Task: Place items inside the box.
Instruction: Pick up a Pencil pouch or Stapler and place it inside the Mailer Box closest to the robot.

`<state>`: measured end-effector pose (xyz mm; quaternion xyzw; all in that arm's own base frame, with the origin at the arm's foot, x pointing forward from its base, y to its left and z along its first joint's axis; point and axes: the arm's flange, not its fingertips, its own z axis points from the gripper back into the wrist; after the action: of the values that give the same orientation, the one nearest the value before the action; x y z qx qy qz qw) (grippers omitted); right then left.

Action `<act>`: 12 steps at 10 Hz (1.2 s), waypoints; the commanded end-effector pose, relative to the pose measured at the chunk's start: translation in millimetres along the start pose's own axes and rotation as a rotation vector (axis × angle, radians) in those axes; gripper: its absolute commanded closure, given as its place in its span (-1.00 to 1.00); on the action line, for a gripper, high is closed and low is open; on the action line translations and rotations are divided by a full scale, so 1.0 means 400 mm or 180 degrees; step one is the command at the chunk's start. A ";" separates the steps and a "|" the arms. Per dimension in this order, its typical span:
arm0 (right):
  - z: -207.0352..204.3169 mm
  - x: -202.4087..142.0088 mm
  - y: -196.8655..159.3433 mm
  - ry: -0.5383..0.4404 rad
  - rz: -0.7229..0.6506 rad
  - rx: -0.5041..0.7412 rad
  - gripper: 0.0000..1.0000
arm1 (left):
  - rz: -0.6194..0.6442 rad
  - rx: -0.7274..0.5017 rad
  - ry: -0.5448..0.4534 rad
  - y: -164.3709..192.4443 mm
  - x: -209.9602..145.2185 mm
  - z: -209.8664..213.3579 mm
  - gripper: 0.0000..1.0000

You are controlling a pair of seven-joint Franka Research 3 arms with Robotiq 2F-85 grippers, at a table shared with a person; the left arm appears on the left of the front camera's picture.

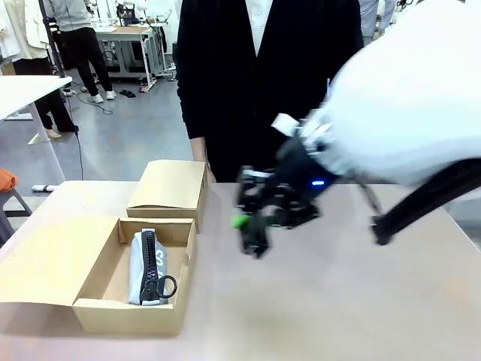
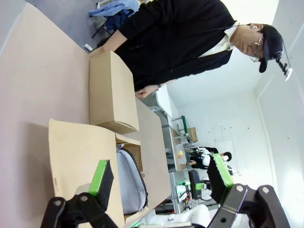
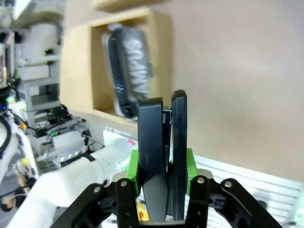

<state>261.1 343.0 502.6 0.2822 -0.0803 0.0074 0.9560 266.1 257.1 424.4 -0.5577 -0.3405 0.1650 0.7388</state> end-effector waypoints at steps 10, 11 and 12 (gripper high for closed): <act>-0.356 0.035 0.270 -0.0122 0.0417 -0.0244 0.16 | -0.0060 -0.0068 -0.0042 -0.003 -0.003 -0.002 -1.00; -0.397 0.069 0.269 -0.0146 0.0518 -0.0431 0.16 | -0.0060 -0.0068 -0.0042 -0.003 -0.003 -0.002 -1.00; -0.424 0.085 0.267 -0.0104 0.0517 -0.0464 0.16 | -0.0060 -0.0068 -0.0042 -0.003 -0.003 -0.002 -1.00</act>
<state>303.1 485.5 420.1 0.2208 -0.1173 0.0871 0.9643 266.2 257.1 424.4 -0.5577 -0.3405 0.1650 0.7388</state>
